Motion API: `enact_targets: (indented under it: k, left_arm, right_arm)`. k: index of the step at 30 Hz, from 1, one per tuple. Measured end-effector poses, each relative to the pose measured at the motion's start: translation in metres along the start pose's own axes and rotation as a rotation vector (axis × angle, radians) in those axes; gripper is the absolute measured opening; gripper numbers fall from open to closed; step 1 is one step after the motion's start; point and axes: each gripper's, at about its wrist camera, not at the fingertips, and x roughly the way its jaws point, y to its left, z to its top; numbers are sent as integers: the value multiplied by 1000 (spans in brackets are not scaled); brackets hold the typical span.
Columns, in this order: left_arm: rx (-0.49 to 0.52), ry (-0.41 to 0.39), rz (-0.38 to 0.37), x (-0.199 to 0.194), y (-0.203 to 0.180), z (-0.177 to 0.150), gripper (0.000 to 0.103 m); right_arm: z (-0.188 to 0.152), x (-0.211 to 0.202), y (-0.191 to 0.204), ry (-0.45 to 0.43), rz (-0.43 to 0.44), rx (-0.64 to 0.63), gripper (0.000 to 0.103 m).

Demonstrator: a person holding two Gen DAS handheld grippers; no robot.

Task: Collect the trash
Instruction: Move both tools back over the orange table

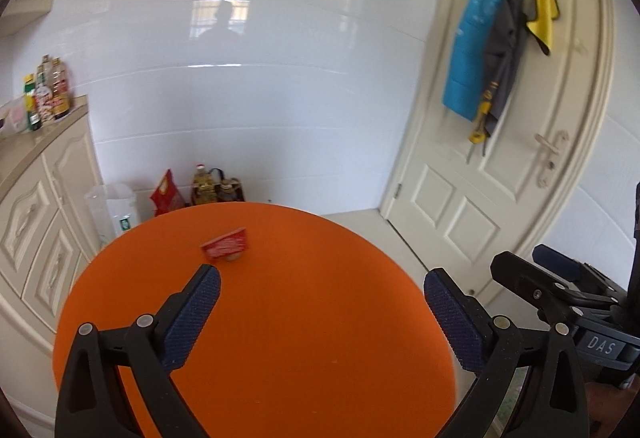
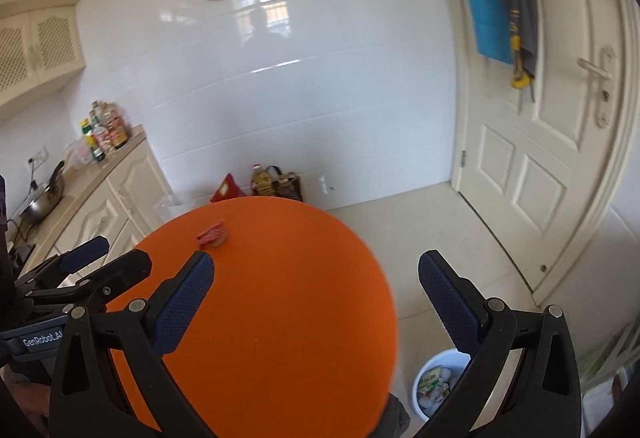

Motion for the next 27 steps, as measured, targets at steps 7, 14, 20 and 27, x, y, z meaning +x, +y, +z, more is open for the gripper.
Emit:
enact_targets:
  k: [7,14,20,27]
  left_arm:
    - [-65,-36,97,-33,47,-12,101]
    - [-97,0,160,-7,74,-14,101]
    - [-50,77,179,80,70,15,101]
    - [40,185,196,200,63,50,101]
  right_arm:
    - [6,21,63,2,80,-99,103]
    - [3,57,102,47,128,-154,103]
    - [0,104,102,112,118,-147,103]
    - [-3,174,86,207,91,-108,103]
